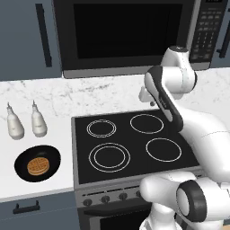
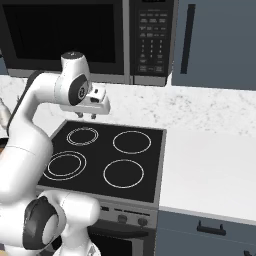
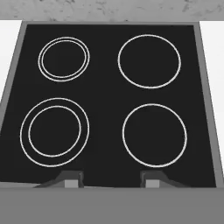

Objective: Open the microwave, place the bowl with waffle inside the microwave, then close the microwave door and turn it on.

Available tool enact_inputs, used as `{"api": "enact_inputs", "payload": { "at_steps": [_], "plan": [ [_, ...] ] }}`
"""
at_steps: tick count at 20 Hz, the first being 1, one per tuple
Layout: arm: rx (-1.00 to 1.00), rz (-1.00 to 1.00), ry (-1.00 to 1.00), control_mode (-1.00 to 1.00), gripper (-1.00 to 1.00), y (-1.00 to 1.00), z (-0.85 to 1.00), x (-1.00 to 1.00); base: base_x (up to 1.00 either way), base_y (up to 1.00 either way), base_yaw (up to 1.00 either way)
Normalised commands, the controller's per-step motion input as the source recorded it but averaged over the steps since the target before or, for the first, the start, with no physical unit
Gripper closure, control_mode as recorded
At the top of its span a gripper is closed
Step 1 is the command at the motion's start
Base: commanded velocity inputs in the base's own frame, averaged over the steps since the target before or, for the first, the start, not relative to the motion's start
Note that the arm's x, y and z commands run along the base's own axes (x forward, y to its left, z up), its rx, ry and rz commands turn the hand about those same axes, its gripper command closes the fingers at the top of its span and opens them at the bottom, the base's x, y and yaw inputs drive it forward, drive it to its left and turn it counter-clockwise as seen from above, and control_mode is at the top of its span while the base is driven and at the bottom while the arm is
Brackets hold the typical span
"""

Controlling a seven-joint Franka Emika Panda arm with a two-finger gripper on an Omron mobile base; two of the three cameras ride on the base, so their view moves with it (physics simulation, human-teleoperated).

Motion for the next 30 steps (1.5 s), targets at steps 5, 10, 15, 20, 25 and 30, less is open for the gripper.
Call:
{"api": "enact_inputs", "payload": {
  "at_steps": [5, 10, 15, 20, 25, 30],
  "plan": [
    [0.04, 0.00, -0.08, -1.00, -1.00, -0.09, 0.02, -0.27, 0.00, 0.00, 0.00],
    [0.09, -0.01, -0.21, -1.00, -1.00, -0.22, 0.40, -0.38, 0.00, 0.00, 0.00],
    [0.00, -0.04, -0.14, -1.00, -1.00, -0.38, 0.56, -0.16, 0.00, 0.00, 0.00],
    [-0.01, -0.08, -0.04, -1.00, -1.00, -0.45, 0.67, -0.03, 0.00, 0.00, 0.00],
    [0.00, -0.06, -0.10, -1.00, -1.00, -0.43, 0.65, 0.00, 0.00, 0.00, 0.00],
    [0.00, -0.07, -0.23, -1.00, -1.00, -0.27, 0.41, 0.00, 0.00, 0.00, 0.00]
  ]
}}
